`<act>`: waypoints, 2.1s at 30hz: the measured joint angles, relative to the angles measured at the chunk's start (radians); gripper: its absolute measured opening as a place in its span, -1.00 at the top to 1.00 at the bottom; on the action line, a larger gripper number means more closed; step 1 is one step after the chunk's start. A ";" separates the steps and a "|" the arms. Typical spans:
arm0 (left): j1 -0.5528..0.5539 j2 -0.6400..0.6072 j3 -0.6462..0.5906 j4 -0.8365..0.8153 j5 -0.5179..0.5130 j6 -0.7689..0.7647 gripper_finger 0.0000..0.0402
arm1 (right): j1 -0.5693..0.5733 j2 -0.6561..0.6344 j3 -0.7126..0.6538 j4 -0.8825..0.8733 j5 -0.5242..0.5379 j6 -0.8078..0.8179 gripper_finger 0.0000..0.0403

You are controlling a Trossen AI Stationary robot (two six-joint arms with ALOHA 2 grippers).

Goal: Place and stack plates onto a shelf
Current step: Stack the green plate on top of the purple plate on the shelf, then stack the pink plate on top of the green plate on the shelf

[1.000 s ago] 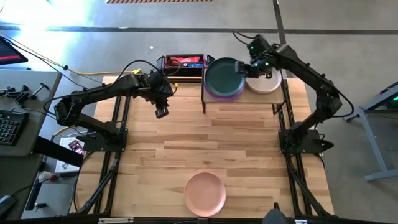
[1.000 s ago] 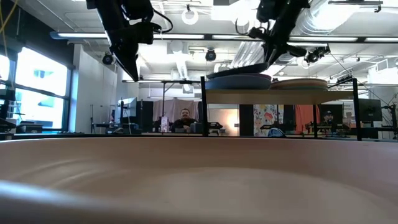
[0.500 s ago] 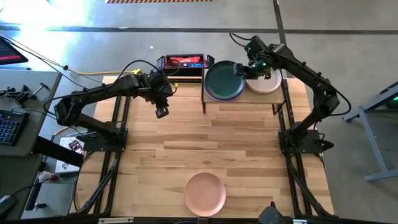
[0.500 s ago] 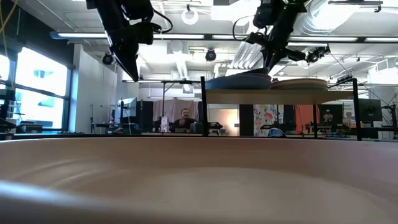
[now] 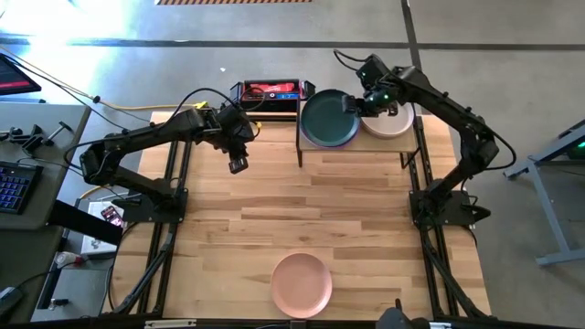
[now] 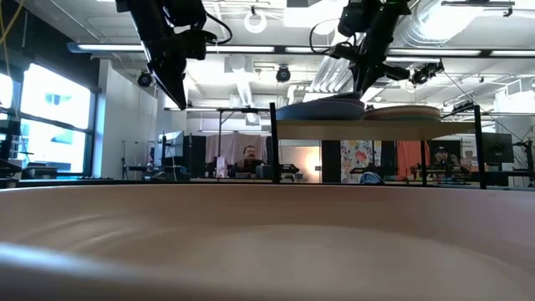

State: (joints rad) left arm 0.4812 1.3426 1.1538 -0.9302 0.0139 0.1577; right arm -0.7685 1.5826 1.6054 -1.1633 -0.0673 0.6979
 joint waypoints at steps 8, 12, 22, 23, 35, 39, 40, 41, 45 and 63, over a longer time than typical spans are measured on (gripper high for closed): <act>0.000 0.000 0.000 0.000 0.000 0.000 0.39 | -0.001 0.000 0.000 0.001 0.007 -0.007 1.00; 0.000 0.000 0.000 0.000 0.000 -0.001 0.39 | -0.001 0.000 0.000 0.001 0.006 -0.007 1.00; 0.000 0.000 0.000 0.000 0.000 -0.023 0.39 | -0.001 0.000 0.000 0.005 0.007 -0.010 0.90; 0.000 0.000 0.000 0.000 0.000 -0.024 0.39 | -0.001 0.000 0.000 0.008 0.007 -0.010 0.86; 0.000 0.000 0.000 0.000 0.000 -0.025 0.39 | -0.013 -0.004 0.000 -0.018 -0.059 -0.033 0.62; 0.000 0.000 0.000 0.000 0.000 -0.024 0.39 | -0.024 -0.007 0.000 -0.074 -0.097 -0.034 0.62; 0.000 0.000 0.000 0.000 0.000 -0.025 0.39 | -0.025 -0.007 0.000 -0.084 -0.100 -0.033 0.62; 0.000 0.000 0.000 0.000 0.000 -0.025 0.39 | -0.024 -0.007 0.000 -0.090 -0.100 -0.034 0.62; 0.000 0.000 0.000 0.000 0.000 -0.024 0.39 | -0.013 -0.007 0.000 -0.094 -0.102 -0.034 0.62; -0.003 0.000 0.000 -0.078 0.008 -0.080 0.39 | 0.141 -0.007 0.000 -0.169 -0.245 -0.010 0.62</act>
State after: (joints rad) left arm 0.4778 1.3426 1.1534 -1.0084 0.0219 0.0781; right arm -0.6276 1.5753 1.6054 -1.3323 -0.3124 0.6878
